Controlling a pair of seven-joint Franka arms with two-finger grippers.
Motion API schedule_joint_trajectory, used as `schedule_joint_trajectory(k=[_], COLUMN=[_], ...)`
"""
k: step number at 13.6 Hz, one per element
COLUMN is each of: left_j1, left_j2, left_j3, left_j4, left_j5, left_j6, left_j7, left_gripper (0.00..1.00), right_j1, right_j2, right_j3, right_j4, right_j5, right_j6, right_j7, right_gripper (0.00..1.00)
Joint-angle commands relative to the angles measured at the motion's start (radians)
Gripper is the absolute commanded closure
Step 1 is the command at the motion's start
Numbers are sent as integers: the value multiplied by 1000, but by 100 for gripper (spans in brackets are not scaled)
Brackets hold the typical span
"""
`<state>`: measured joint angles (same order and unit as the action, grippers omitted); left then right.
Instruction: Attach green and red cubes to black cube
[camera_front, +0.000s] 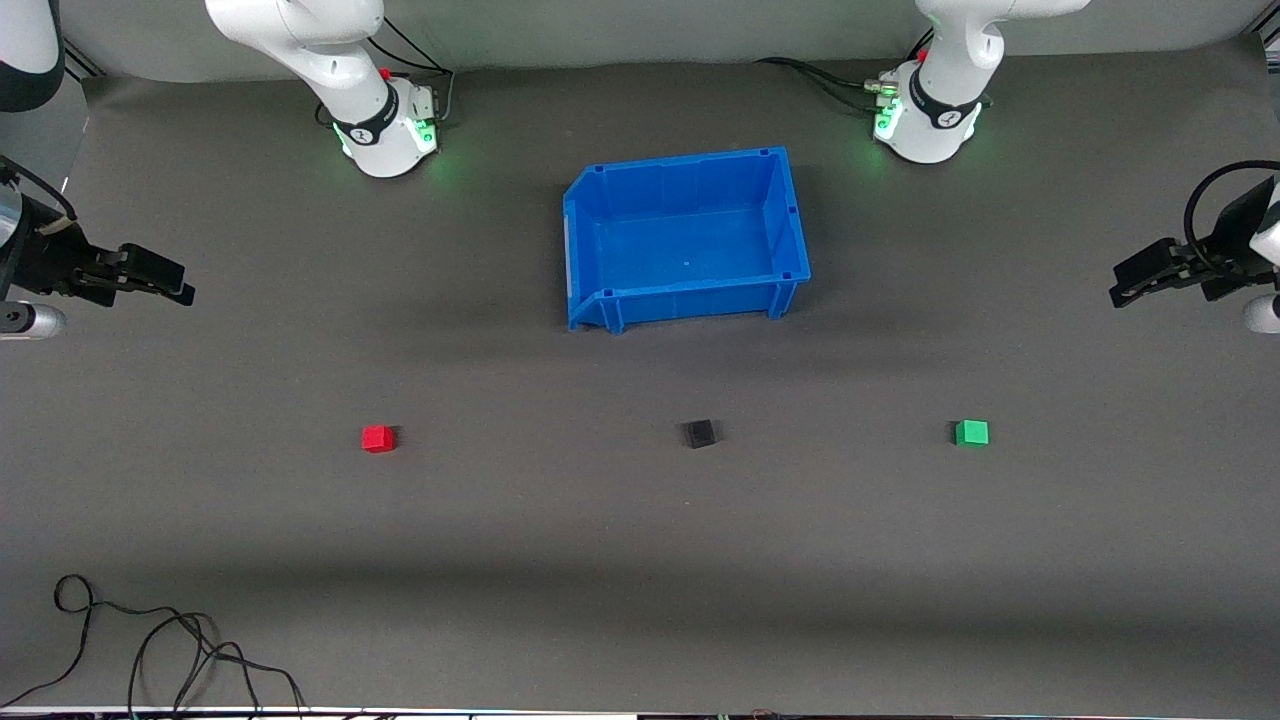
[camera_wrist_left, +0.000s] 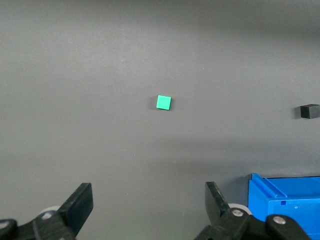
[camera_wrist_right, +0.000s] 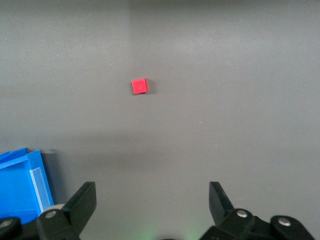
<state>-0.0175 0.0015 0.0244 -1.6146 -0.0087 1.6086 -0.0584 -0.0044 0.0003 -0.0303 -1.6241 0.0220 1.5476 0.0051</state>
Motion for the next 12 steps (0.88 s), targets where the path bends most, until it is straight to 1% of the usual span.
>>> schedule_joint_trajectory(k=[1,5,9,11,12], left_j1=[-12,-10,4,5,5], left_j2=[-2,9,29,41,51], left_j3=[6,6,12,14,15], left_j4=[5,2,-2,-27,-36], left_j5=[13,12,-27,-25,-25], left_j6=[-1,-7,-13,2,17], left_j7=[3,2,-8,2,2], left_gripper=[0,0,0,0,0], right_j1=[-9,-9,-9,-9,-11], right_j2=[-8,-5,-5,4,16], right_j3=[9,9,9,9,9], right_j4=[-7,0,1,9,27], right_j5=[19,19,18,19,18], right_j6=[17,19,20,22,20], right_j7=[-4,-1,0,6,54], right_gripper=[0,0,0,0,0])
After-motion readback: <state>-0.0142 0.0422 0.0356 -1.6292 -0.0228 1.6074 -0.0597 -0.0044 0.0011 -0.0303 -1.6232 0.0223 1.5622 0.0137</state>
